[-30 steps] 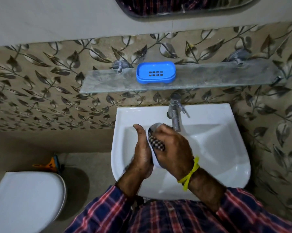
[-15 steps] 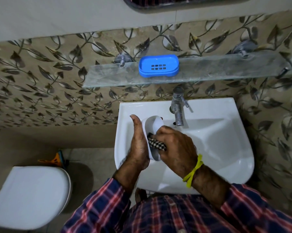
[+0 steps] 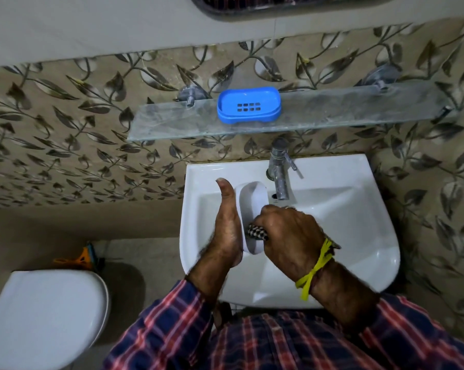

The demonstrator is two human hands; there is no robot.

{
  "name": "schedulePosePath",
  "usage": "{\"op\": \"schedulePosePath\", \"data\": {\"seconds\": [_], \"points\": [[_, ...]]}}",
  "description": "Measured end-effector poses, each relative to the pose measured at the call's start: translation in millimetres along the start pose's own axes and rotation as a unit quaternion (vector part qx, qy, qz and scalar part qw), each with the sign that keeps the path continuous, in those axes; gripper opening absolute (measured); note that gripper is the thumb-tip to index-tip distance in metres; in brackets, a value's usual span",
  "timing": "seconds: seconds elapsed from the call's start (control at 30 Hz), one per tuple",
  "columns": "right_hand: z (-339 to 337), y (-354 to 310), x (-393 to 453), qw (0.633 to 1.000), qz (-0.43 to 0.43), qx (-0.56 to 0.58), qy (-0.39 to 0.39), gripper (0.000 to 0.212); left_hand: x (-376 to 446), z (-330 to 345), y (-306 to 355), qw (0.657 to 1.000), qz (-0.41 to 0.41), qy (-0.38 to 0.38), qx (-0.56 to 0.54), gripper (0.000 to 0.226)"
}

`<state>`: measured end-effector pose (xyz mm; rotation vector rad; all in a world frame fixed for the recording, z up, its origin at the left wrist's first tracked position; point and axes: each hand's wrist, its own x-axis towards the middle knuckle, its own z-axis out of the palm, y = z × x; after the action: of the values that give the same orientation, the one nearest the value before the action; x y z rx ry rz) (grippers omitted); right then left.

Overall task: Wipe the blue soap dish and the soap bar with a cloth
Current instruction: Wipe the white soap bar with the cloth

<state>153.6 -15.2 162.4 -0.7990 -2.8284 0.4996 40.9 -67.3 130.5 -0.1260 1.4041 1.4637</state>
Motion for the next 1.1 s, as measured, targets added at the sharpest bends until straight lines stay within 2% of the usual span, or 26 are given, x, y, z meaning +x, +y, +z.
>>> {"op": "schedulePosePath", "data": {"seconds": [0.07, 0.17, 0.3, 0.43, 0.57, 0.67, 0.8, 0.93, 1.03, 1.1], "points": [[0.4, -4.5, 1.6, 0.997, 0.001, 0.049, 0.054, 0.015, 4.0, -1.4, -1.2, 1.000, -0.004, -0.006, -0.017, 0.137], [6.1, -10.7, -2.7, 0.997, -0.017, 0.055, 0.052, 0.017, 6.6, -8.7, 4.7, 0.999, -0.004, -0.008, -0.038, 0.129], [5.3, -5.0, 10.2, 0.987, 0.054, 0.082, 0.125, 0.009, 1.2, -1.0, 7.4, 0.998, 0.018, -0.050, -0.030, 0.114], [4.9, -9.4, 16.1, 0.994, -0.002, 0.050, 0.093, 0.017, 0.7, -1.1, 5.1, 0.998, 0.019, -0.050, -0.017, 0.118], [2.9, -3.5, 22.4, 0.991, 0.055, 0.034, 0.114, 0.018, 0.7, 0.9, 1.3, 0.993, 0.061, -0.095, -0.033, 0.092], [4.4, -9.0, 25.2, 0.995, 0.012, 0.037, 0.093, 0.021, 1.8, -2.3, 0.9, 0.993, 0.062, -0.098, -0.027, 0.093], [-1.4, -2.6, 28.6, 0.990, 0.048, 0.041, 0.127, 0.024, 1.0, 2.4, -1.1, 0.990, 0.090, -0.103, -0.025, 0.089], [-1.5, -8.8, 24.0, 0.994, -0.005, 0.017, 0.111, 0.026, -3.2, 0.3, 3.8, 0.990, 0.102, -0.102, 0.001, 0.100], [-2.4, -3.2, 25.3, 0.992, 0.059, -0.006, 0.112, 0.026, -9.1, 4.8, 2.6, 0.988, 0.123, -0.073, 0.061, 0.121], [0.8, -4.1, 23.5, 0.994, 0.051, 0.023, 0.099, 0.017, -10.1, 5.0, 0.6, 0.988, 0.131, -0.051, 0.063, 0.127]]}}
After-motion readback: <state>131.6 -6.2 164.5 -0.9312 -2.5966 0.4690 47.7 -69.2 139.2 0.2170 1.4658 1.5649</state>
